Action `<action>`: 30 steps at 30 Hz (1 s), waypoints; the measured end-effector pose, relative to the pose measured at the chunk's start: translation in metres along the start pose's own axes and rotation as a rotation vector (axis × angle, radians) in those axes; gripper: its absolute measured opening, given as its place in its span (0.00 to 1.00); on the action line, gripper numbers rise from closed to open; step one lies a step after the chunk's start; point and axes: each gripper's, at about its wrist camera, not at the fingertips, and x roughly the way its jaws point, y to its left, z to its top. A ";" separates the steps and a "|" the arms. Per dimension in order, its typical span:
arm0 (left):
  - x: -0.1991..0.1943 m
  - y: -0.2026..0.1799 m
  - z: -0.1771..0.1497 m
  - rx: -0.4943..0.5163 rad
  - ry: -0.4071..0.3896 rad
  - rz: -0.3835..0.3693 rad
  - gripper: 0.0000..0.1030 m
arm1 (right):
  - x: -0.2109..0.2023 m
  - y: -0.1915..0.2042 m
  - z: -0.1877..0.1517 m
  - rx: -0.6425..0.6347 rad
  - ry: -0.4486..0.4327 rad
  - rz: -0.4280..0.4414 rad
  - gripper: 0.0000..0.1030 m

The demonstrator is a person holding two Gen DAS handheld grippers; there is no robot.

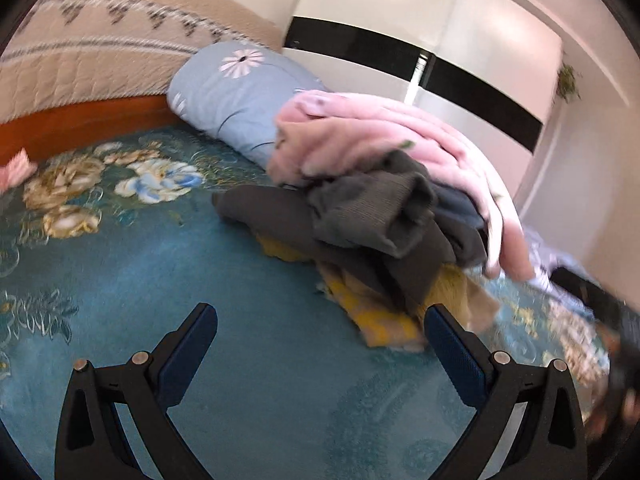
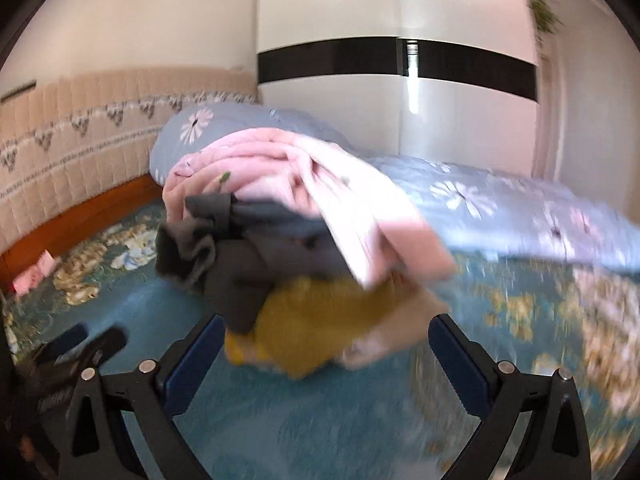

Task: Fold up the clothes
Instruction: 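Reach both grippers toward the pink fleece garment on the clothes pile, then grasp the pink fleece garment with the right gripper and lift it off the pile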

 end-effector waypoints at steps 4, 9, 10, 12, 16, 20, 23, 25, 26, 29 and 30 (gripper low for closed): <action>-0.001 0.014 0.005 -0.038 -0.018 0.019 1.00 | 0.040 0.006 0.069 -0.040 0.029 -0.058 1.00; -0.006 0.035 0.009 -0.117 -0.047 0.032 1.00 | 0.090 0.026 0.116 -0.097 0.074 -0.117 1.00; -0.007 0.039 0.010 -0.136 -0.051 0.026 1.00 | 0.100 0.031 0.121 -0.107 0.081 -0.131 1.00; -0.006 0.044 0.011 -0.163 -0.051 0.017 1.00 | 0.121 0.041 0.129 -0.133 0.098 -0.172 1.00; 0.001 0.048 0.011 -0.184 -0.019 0.015 1.00 | 0.156 0.060 0.131 -0.213 0.141 -0.288 0.99; 0.004 0.050 0.008 -0.189 0.003 0.016 1.00 | 0.169 0.064 0.137 -0.193 0.141 -0.348 0.88; 0.004 0.052 0.007 -0.200 0.000 0.013 1.00 | 0.164 0.057 0.146 -0.104 0.152 -0.317 0.39; 0.003 0.051 0.006 -0.202 0.008 0.005 1.00 | 0.154 0.057 0.151 -0.096 0.136 -0.333 0.22; 0.002 0.050 0.004 -0.202 0.015 -0.002 1.00 | 0.143 0.054 0.154 -0.088 0.108 -0.339 0.18; -0.002 0.045 -0.001 -0.196 0.027 -0.032 1.00 | 0.099 0.041 0.168 -0.031 0.001 -0.333 0.15; -0.004 0.043 -0.003 -0.192 0.031 -0.045 1.00 | 0.081 0.035 0.173 -0.013 -0.038 -0.326 0.15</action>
